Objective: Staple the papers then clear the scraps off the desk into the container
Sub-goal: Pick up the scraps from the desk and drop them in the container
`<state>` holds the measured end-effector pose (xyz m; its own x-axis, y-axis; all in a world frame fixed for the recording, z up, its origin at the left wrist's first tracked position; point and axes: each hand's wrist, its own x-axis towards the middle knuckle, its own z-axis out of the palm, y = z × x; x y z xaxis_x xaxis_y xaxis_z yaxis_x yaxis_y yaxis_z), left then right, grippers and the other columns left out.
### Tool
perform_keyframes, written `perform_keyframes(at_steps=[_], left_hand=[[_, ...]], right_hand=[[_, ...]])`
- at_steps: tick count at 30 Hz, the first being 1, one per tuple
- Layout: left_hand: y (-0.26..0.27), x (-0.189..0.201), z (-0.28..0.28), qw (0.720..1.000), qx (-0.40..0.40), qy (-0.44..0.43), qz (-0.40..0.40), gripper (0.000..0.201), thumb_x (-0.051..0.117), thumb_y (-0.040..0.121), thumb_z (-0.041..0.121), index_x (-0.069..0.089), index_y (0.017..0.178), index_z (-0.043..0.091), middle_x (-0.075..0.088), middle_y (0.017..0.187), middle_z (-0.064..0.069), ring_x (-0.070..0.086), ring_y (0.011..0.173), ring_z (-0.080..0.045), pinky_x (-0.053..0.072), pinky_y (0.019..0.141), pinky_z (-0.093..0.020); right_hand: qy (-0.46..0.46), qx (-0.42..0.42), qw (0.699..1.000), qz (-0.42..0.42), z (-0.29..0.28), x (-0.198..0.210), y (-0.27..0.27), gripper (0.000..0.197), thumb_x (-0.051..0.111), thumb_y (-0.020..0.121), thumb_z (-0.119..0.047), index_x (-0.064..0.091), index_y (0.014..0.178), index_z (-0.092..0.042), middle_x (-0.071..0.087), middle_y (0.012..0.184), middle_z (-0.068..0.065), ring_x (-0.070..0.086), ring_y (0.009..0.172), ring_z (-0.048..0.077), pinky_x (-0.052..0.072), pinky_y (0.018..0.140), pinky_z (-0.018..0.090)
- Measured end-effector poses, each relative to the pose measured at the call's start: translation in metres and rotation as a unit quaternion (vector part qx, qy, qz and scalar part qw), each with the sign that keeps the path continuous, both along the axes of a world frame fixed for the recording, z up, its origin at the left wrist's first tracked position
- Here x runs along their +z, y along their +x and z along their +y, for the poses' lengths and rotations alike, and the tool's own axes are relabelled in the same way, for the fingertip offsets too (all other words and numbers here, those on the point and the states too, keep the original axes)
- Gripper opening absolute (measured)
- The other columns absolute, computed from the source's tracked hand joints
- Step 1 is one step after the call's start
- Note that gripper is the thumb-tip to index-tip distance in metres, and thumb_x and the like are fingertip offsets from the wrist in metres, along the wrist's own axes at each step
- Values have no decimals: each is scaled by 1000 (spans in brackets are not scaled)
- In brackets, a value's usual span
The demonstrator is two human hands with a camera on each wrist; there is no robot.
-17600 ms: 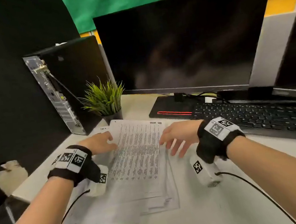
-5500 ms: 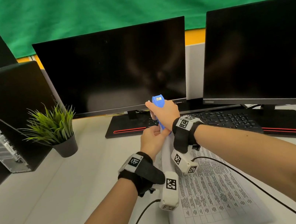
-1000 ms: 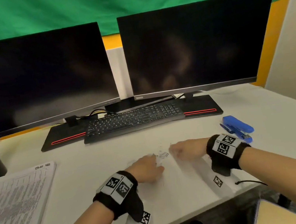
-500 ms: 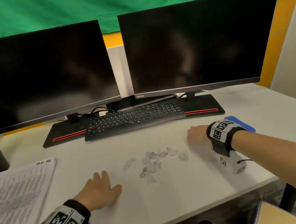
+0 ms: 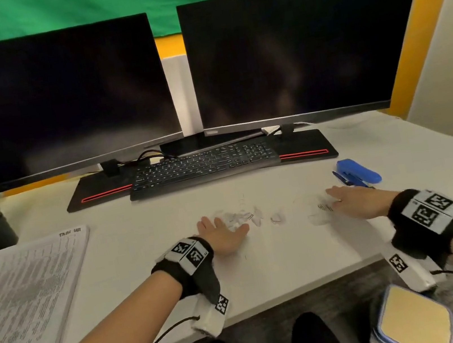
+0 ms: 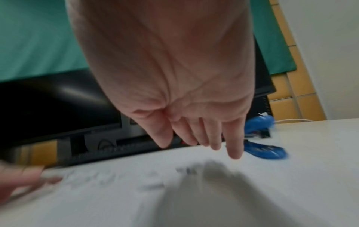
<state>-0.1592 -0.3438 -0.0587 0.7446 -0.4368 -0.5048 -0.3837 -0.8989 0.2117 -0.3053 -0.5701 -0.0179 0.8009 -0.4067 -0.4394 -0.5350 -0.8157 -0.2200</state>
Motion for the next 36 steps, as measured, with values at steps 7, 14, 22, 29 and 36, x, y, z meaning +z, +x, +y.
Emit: perform_keyframes(at_steps=[7,14,22,29,36], left_hand=[[5,24,-7,996,-77,-47,12,66,27,99,49,17,150,9,14,158,-19,24,143,-36,27,115,-44],[13,59,67,982,-76,-133,-113,34,52,95,31,57,126,19,58,129,-4,56,114,-20,43,96,-30],[13,38,133,998,-27,-64,-9,11,66,84,27,59,84,19,66,77,0,59,59,-11,49,51,-18],[31,25,102,999,-22,-8,22,16,63,85,8,51,77,15,60,70,-4,59,56,-15,54,51,-23],[33,22,61,995,-23,-64,75,19,63,88,10,52,72,12,57,64,-6,57,54,-15,57,63,-33]], right_hand=[[-6,50,999,14,50,-20,9,43,26,101,-25,34,136,-3,36,139,17,43,123,31,34,102,36],[41,117,991,-44,81,-2,40,41,34,99,-18,38,139,-8,41,141,14,44,125,30,35,103,33],[35,22,999,24,19,-5,1,11,57,87,-19,47,81,-19,53,77,0,48,59,14,41,48,20],[39,116,992,-9,61,-20,48,11,51,89,-26,51,94,-16,55,94,2,51,61,17,45,54,25],[86,158,979,-94,88,-8,87,6,53,89,-20,56,85,-17,58,82,3,55,60,18,47,48,22]])
